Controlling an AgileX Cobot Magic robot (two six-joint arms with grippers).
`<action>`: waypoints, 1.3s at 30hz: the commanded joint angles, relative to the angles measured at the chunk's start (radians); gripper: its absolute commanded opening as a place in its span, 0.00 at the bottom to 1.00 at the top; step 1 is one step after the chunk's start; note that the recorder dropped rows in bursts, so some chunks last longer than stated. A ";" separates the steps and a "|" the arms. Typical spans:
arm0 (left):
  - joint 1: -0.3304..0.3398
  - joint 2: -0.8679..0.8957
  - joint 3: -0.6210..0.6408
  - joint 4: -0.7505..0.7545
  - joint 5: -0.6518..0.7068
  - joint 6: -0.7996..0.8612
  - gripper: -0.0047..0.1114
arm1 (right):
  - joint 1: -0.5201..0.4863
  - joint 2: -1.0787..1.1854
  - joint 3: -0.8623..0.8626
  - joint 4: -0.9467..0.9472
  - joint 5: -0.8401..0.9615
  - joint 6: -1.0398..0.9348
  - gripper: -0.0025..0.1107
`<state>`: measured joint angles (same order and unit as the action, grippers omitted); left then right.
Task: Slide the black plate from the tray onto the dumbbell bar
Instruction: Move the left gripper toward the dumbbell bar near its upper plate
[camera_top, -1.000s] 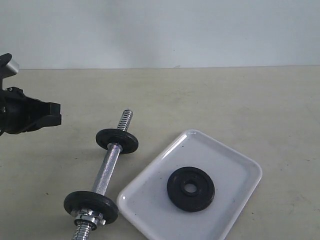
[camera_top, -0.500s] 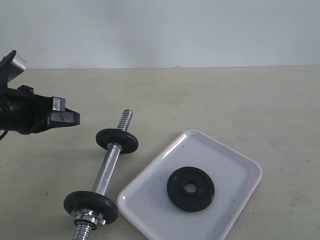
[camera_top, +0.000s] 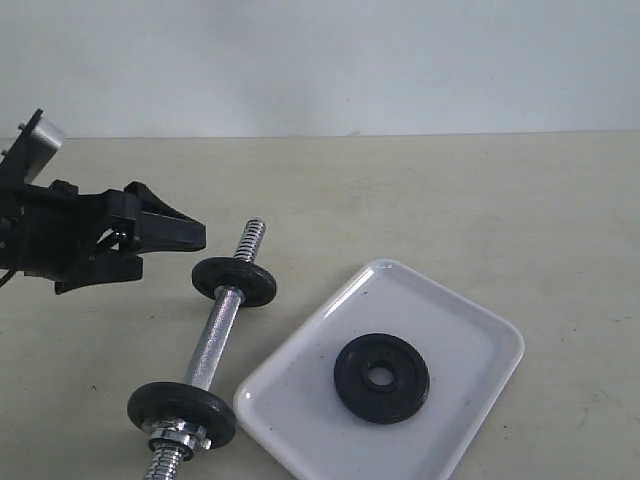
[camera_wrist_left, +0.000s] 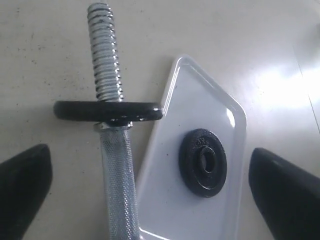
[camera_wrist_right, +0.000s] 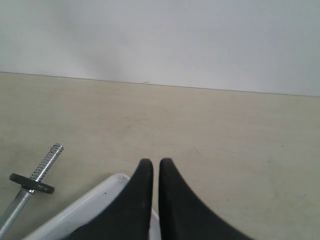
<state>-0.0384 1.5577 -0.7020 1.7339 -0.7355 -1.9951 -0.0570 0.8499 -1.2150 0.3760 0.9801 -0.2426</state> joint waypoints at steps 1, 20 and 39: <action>-0.088 0.008 0.005 0.011 0.109 -0.106 0.98 | -0.003 0.000 -0.004 0.011 -0.003 -0.007 0.05; -0.206 0.220 0.003 -0.025 0.258 -0.062 0.98 | -0.003 0.000 -0.004 0.013 0.018 -0.021 0.05; -0.237 0.224 -0.029 -0.253 0.202 0.189 0.98 | -0.003 0.000 -0.004 0.013 0.012 -0.021 0.05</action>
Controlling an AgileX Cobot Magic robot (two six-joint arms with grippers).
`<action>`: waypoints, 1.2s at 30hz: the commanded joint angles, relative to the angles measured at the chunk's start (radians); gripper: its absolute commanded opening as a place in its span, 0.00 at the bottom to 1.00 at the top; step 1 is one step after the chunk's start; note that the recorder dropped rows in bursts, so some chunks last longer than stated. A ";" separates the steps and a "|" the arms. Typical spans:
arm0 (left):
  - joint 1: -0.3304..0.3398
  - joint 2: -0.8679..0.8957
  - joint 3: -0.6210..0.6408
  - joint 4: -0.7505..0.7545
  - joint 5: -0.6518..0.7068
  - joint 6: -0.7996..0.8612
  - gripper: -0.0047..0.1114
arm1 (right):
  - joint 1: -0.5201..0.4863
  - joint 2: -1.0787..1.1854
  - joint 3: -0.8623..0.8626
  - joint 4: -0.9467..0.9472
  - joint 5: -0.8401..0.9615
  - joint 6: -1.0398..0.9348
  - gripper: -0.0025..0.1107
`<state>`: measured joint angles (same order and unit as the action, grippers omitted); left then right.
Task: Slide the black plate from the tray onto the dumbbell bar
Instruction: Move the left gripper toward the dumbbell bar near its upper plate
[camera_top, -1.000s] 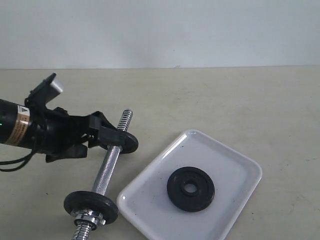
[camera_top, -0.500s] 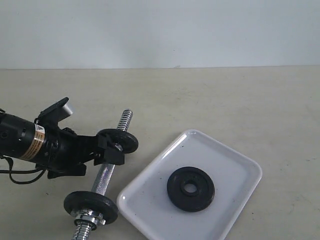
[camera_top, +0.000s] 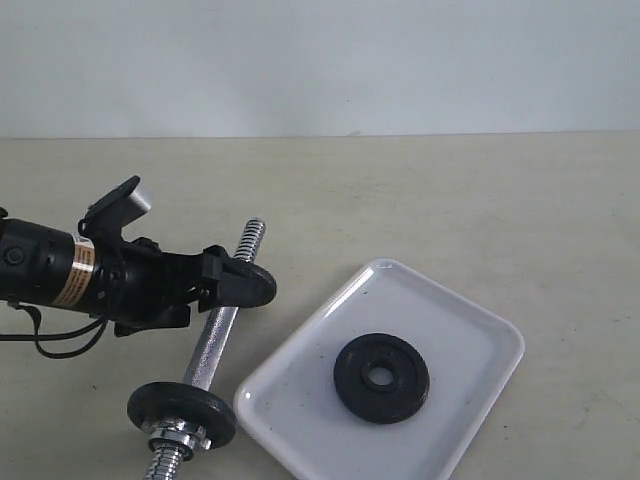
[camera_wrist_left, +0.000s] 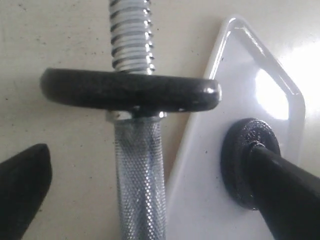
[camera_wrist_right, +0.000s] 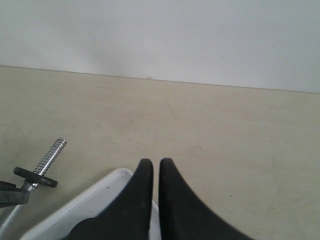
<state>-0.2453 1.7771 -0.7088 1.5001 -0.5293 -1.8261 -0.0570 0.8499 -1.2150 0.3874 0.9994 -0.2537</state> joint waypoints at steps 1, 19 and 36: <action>-0.041 0.009 -0.030 -0.020 -0.004 0.020 0.98 | -0.003 0.000 -0.004 0.001 -0.007 -0.010 0.05; -0.077 0.154 -0.078 -0.024 0.007 0.026 0.98 | -0.003 0.000 -0.004 -0.003 -0.003 -0.010 0.05; -0.077 0.173 -0.084 -0.032 -0.028 0.049 0.96 | -0.003 0.000 -0.004 -0.003 -0.003 -0.010 0.05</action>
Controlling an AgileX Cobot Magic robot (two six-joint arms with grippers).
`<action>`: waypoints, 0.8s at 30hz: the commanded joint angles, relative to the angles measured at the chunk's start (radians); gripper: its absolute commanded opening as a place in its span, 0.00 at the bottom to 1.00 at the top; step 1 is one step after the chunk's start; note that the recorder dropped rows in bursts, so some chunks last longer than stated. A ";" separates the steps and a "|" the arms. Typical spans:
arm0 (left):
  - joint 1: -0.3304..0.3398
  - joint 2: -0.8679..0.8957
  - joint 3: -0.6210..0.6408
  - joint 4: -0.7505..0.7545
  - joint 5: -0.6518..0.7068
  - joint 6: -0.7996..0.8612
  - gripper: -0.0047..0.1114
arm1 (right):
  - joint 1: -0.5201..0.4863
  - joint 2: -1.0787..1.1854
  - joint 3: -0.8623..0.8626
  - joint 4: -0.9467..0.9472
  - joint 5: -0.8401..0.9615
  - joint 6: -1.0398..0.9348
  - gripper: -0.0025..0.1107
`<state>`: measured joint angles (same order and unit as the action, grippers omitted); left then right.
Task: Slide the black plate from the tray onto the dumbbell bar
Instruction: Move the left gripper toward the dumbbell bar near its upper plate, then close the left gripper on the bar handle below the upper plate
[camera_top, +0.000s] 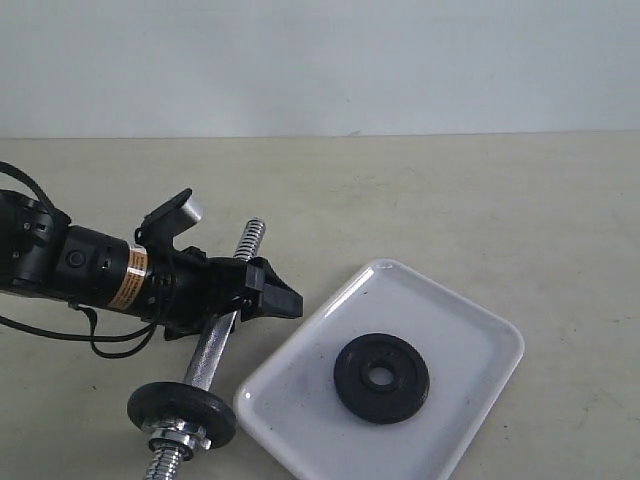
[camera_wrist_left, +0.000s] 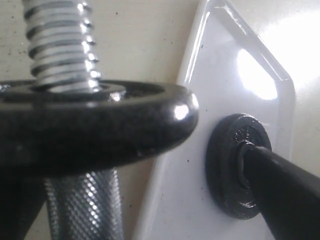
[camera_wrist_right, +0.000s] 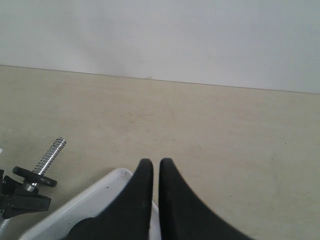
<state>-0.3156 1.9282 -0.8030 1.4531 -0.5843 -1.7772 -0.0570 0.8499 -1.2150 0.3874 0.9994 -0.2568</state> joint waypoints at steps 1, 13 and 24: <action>-0.007 0.022 0.011 0.015 0.019 0.000 0.96 | -0.003 0.000 -0.004 -0.003 -0.003 -0.007 0.05; -0.007 0.022 0.011 0.015 0.003 0.019 0.96 | -0.003 0.000 -0.004 -0.003 -0.003 -0.007 0.05; -0.007 0.022 0.011 0.004 -0.054 0.026 0.96 | -0.003 0.000 -0.004 -0.003 -0.001 -0.007 0.05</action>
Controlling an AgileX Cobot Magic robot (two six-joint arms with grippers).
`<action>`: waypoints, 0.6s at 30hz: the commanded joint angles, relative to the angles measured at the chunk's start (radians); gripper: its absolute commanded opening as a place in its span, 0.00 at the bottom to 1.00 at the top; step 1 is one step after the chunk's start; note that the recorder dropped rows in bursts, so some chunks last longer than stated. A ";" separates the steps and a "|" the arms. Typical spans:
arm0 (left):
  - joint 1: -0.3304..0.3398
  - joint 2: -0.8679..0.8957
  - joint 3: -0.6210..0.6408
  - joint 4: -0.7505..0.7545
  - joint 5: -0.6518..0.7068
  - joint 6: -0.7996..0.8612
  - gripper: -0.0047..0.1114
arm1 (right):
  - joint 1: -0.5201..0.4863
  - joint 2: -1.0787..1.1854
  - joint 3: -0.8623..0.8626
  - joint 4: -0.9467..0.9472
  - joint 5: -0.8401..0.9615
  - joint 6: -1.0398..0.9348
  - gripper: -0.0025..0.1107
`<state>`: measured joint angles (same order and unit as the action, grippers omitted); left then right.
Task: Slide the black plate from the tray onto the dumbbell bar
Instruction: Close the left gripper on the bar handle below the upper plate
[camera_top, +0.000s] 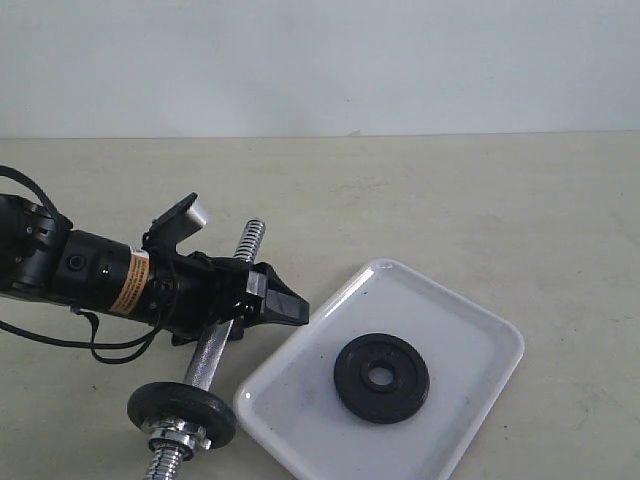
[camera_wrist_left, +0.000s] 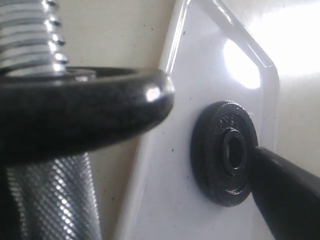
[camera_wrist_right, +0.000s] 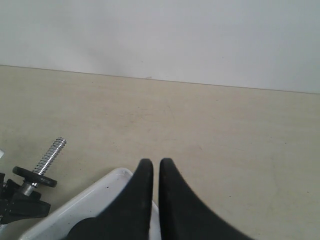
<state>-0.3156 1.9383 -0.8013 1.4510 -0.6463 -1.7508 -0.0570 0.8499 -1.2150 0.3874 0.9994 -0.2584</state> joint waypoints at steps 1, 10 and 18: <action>-0.007 0.012 0.009 0.008 0.008 0.002 0.96 | -0.003 0.000 -0.004 -0.003 -0.001 -0.005 0.05; -0.007 0.013 0.009 0.004 0.065 0.023 0.96 | -0.003 0.000 -0.004 -0.003 -0.001 -0.005 0.05; -0.007 0.042 0.009 -0.072 0.102 0.078 0.75 | -0.003 0.000 -0.004 -0.003 0.003 -0.005 0.05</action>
<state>-0.3156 1.9471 -0.8013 1.3756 -0.5859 -1.6894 -0.0570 0.8499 -1.2150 0.3874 1.0031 -0.2584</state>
